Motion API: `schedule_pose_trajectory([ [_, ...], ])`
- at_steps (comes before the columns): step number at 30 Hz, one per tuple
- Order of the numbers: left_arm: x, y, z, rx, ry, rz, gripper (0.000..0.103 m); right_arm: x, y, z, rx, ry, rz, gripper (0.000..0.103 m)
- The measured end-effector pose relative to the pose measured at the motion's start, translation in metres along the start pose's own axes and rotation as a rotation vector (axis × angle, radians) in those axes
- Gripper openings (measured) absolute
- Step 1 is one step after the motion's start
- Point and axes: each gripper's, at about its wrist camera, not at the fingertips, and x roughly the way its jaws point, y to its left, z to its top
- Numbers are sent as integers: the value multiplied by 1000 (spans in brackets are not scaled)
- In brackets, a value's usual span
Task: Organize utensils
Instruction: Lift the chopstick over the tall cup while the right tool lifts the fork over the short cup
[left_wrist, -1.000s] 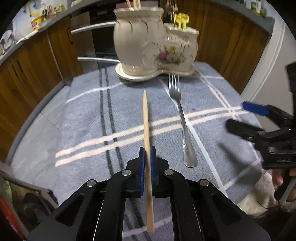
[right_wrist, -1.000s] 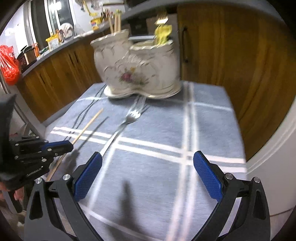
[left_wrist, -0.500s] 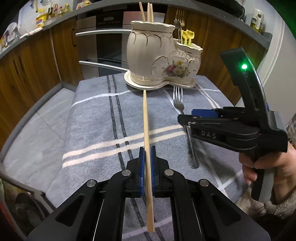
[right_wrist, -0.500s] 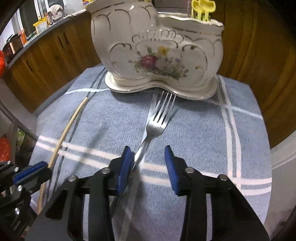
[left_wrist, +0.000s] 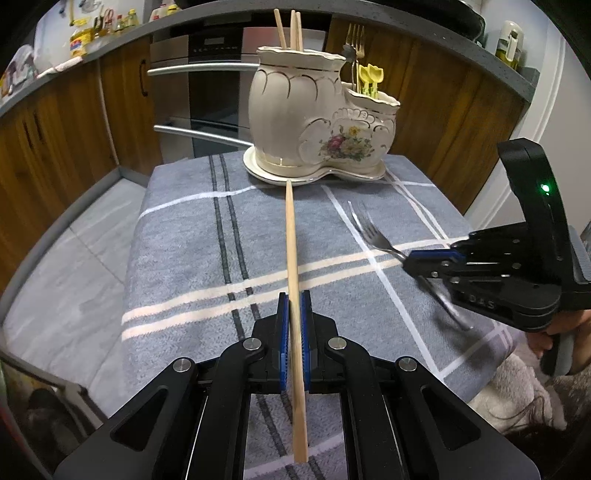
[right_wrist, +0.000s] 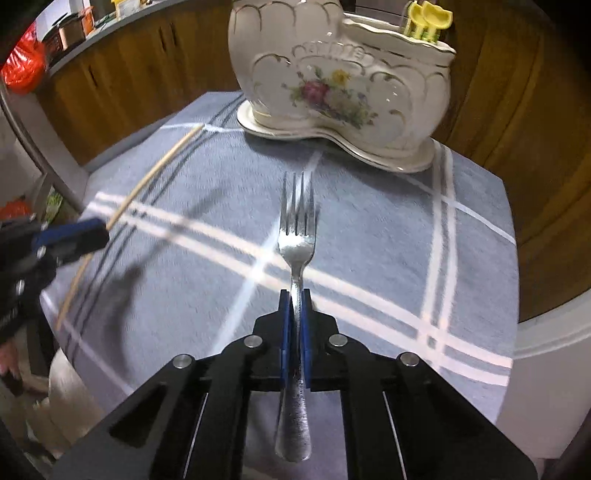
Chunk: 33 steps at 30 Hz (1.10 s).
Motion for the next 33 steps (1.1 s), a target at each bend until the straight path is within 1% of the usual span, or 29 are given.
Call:
schedule_pose_trajectory([
  [3, 3, -3, 1, 4, 6, -2, 6, 1, 0, -5, -5, -6, -14, 12],
  [6, 4, -5, 1, 11, 9, -4, 6, 2, 0, -3, 2, -13, -14, 14],
  [8, 4, -6, 2, 13, 8, -4, 6, 3, 1, -3, -11, -24, -12, 14],
  [9, 5, -6, 3, 13, 7, -5, 6, 3, 0, -3, -11, -29, -7, 11],
  [10, 4, -6, 3, 14, 5, -6, 6, 4, 0, 0, -6, -33, 15, 5],
  [14, 3, -5, 5, 17, -14, -18, 6, -4, -2, -6, 3, -89, 6, 5],
  [16, -2, -6, 7, 23, -43, -39, 6, -19, -7, -10, 26, -156, 45, 5],
  [17, -4, -6, 9, 29, -56, -45, 6, -23, -8, -11, 29, -178, 54, 5],
  [20, -9, -10, 14, 51, -89, -58, 6, -47, -17, -16, 39, -296, 79, 5],
  [22, -11, -12, 18, 61, -107, -63, 6, -54, -21, -14, 49, -344, 87, 5],
  [26, -15, -17, 29, 76, -141, -67, 6, -68, -25, -8, 36, -469, 66, 5],
  [30, -18, -19, 38, 85, -170, -75, 6, -75, -27, -2, 35, -557, 60, 5],
  [33, -21, -19, 49, 87, -206, -89, 6, -83, -34, 3, 45, -619, 56, 5],
])
